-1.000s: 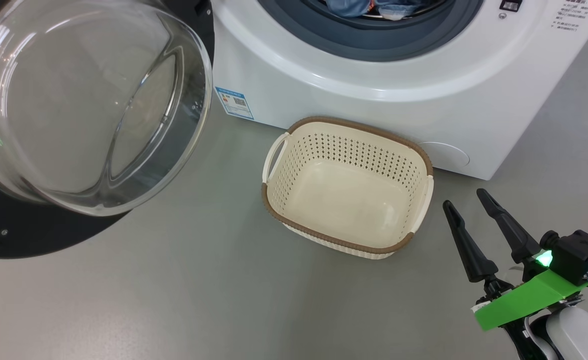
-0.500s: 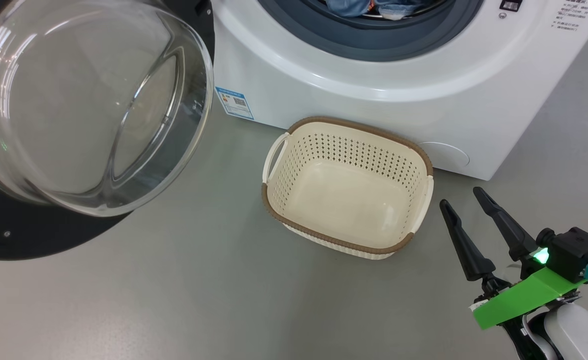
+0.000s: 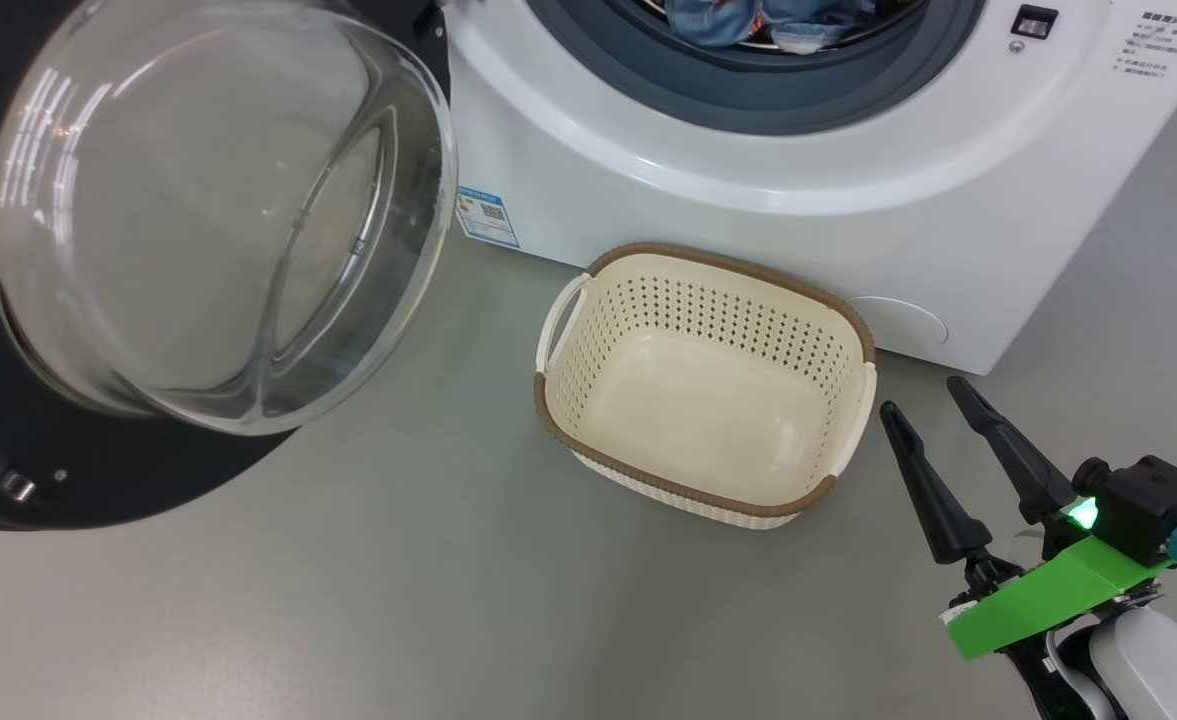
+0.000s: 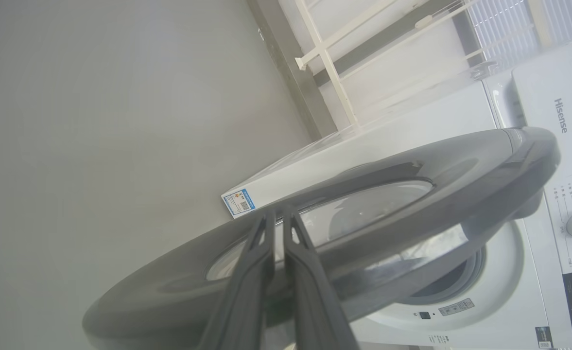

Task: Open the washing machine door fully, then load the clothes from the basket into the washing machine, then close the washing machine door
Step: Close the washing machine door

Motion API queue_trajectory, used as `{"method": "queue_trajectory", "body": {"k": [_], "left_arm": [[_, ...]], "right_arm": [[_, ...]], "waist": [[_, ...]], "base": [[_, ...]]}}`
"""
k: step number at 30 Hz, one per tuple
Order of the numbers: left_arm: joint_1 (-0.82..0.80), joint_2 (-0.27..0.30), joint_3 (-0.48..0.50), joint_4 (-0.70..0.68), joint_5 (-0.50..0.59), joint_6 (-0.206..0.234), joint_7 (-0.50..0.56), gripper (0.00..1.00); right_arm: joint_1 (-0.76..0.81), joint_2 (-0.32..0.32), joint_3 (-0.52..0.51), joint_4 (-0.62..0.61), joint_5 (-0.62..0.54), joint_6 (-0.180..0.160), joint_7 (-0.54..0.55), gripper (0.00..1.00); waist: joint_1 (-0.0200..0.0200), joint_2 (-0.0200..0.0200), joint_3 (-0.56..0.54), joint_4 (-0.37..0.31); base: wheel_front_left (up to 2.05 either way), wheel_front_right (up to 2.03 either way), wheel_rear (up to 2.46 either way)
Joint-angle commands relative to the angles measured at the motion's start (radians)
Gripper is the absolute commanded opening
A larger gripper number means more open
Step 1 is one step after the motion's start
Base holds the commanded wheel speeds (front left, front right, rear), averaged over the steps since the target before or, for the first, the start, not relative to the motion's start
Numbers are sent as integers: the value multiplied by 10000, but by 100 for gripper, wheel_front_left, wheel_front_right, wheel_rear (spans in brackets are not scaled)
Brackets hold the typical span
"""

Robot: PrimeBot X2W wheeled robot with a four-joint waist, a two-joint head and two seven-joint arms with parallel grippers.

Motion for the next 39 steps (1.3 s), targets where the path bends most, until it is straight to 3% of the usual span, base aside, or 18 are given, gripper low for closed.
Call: {"method": "queue_trajectory", "body": {"k": [1,17,39], "left_arm": [[132,542,78,-409,-206,-38,399,0],[915,403,-134,-2143,-918,-38,2152,0],[2008,-59,-457,-4537,-1228,182,3062,0]], "right_arm": [[-84,-126,155,-200,38,54,-80,100],[44,-3,111,-182,80,54,-80,100],[539,290,-270,-310,93,54,-80,100]], "waist": [[0,0,-45,39],[0,0,-394,110],[0,0,-1171,-512]], "base": [[0,0,0],[0,0,0],[0,0,0]]}}
